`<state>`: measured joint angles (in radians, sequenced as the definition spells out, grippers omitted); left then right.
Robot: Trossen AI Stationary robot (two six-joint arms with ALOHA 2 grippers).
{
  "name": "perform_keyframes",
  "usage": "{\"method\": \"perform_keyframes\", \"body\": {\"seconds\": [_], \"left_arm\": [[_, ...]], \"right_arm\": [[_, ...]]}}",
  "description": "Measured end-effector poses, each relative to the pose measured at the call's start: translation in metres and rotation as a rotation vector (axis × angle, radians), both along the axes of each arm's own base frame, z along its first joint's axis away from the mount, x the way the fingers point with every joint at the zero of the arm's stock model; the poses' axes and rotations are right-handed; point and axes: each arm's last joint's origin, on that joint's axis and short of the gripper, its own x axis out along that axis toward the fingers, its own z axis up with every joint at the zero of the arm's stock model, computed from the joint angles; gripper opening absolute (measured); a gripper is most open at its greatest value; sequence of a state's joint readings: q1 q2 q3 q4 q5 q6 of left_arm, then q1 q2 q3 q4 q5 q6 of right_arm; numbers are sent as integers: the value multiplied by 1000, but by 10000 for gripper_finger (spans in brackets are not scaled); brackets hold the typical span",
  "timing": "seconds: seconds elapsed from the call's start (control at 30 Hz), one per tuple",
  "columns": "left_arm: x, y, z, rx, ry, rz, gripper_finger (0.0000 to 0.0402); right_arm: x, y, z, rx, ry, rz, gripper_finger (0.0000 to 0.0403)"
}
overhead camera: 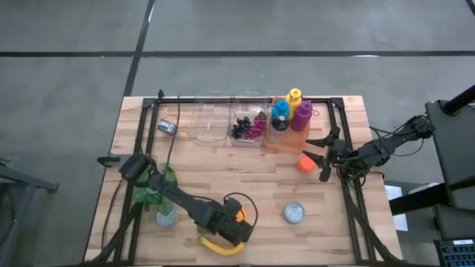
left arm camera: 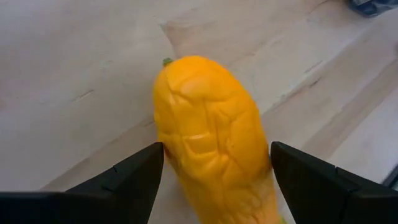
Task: Pick & Place Food Item
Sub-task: Put the yellow mango into the right transparent bin
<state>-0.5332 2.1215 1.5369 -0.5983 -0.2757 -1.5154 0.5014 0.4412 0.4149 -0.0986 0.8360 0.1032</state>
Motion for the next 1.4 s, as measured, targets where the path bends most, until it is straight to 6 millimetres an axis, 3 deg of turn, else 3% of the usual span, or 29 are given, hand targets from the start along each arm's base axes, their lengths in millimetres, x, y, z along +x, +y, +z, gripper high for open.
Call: {"method": "perform_keyframes", "body": {"seconds": [0.4, 1.0, 1.27, 1.4], "left_arm": [[6, 5, -18, -16, 15, -16, 299], [5, 8, -25, -26, 3, -14, 297], [6, 7, -24, -35, -10, -20, 235], [7, 6, -24, -33, -15, -31, 225]], "right_arm": [[0, 0, 0, -1, 0, 0, 190], [0, 0, 0, -1, 0, 0, 190], [0, 0, 0, 0, 0, 0, 190], [0, 0, 0, 1, 0, 0, 190]]}}
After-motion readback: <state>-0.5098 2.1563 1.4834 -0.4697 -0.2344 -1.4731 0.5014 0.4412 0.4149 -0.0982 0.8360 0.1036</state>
